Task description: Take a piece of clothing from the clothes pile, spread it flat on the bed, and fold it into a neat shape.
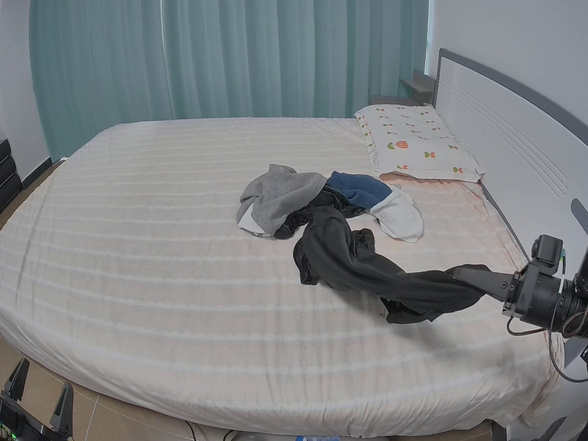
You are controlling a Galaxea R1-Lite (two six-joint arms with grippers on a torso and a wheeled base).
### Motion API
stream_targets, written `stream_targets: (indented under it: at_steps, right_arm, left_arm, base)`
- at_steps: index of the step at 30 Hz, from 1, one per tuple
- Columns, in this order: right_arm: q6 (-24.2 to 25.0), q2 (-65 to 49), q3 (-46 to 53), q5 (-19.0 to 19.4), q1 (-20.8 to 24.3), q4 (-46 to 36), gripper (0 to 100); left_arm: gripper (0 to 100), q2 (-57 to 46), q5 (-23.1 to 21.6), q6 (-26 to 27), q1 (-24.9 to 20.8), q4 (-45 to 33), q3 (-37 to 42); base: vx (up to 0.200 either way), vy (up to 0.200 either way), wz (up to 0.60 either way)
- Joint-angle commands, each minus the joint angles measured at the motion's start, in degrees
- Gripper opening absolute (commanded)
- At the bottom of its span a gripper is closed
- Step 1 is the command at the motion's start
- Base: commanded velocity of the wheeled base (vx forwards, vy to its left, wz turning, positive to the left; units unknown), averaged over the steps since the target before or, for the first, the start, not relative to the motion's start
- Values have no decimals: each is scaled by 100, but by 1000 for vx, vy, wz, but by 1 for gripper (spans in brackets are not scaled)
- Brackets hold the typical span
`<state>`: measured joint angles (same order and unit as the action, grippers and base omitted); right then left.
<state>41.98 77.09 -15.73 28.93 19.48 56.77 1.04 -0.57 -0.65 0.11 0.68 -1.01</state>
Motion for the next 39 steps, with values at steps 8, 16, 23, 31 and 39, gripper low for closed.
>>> stream_targets:
  at_steps: [8, 16, 23, 31, 39]
  right_arm:
    - [64, -212, 175, 87, 320, 106, 0]
    - [-15, 306, 43, -906, 741, 185, 0]
    - [-15, 254, -80, -1153, 917, 185, 0]
    - [-6, 245, -194, -1469, 917, 185, 0]
    - [3, 43, -343, -1662, 900, 185, 0]
  left_arm:
    - [100, 2647, -259, -929, -11, 195, -2544]
    - [100, 4098, -514, -287, -565, 398, -2061]
    - [100, 5680, -496, -296, -1681, 995, -2061]
    - [100, 8246, -461, -331, -1909, 2946, -2070]
    - [100, 10716, 435, -586, -2850, 5126, -2430]
  base:
    - [0, 0, 0]
    - [0, 0, 0]
    - [0, 0, 0]
    - [0, 0, 0]
    - [0, 0, 0]
